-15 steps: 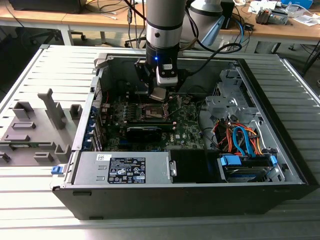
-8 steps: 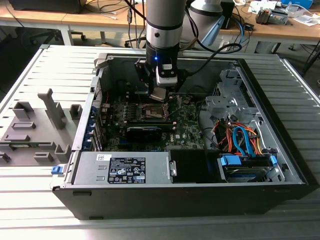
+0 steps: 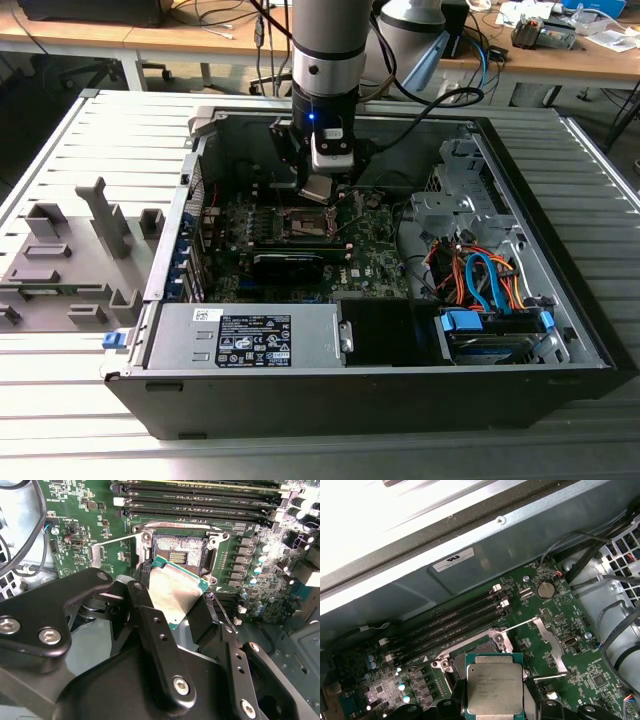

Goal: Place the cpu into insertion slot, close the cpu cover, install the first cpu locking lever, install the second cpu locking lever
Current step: 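Place the cpu into insertion slot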

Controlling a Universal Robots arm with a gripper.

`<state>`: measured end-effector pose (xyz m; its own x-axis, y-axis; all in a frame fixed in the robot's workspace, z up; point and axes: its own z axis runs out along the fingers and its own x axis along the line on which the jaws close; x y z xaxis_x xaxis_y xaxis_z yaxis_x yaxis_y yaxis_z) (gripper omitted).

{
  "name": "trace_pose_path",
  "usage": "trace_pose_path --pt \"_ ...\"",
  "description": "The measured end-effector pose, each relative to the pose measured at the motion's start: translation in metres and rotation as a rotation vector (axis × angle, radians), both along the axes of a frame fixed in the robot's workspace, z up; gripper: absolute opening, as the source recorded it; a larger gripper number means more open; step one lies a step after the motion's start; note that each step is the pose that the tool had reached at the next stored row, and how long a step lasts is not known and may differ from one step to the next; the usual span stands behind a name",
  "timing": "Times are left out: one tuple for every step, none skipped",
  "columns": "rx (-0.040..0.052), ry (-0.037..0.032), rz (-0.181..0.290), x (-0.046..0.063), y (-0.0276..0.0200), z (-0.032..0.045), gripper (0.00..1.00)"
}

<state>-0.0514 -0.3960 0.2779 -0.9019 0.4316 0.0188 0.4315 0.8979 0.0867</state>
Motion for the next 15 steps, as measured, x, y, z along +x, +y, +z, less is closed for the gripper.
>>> trace_pose_path --pt "0.0 0.0 -0.001 0.0 0.0 0.0 0.54" --pt "0.0 0.0 -0.004 0.0 0.0 0.0 0.54" --pt "-0.0001 0.0001 -0.006 0.0 0.0 0.0 0.54" --pt "-0.0002 0.0 -0.008 0.0 0.0 0.0 0.54" --pt "-0.0002 0.0 -0.009 0.0 0.0 0.0 0.54" --pt "-0.0001 0.0 -0.011 0.0 0.0 0.0 0.54" --pt "-0.0001 -0.0001 -0.012 0.0 0.0 -0.0001 0.54" --pt "-0.0002 -0.0001 -0.014 0.0 0.0 -0.0001 0.54" --pt "-0.0003 0.0 -0.017 0.0 0.0 0.0 0.54" --pt "-0.0004 0.0 -0.018 0.0 0.0 0.0 0.54" --pt "-0.0004 0.0 -0.02 0.0 0.0 0.0 0.54" --pt "-0.0004 0.0 -0.022 0.0 0.0 0.0 0.54" --pt "-0.0004 -0.0001 -0.023 0.0 0.0 0.0 0.54" --pt "-0.0004 0.0 -0.025 0.0 0.0 0.0 0.54" --pt "-0.0004 0.0 -0.026 0.0 0.0 0.0 0.54"
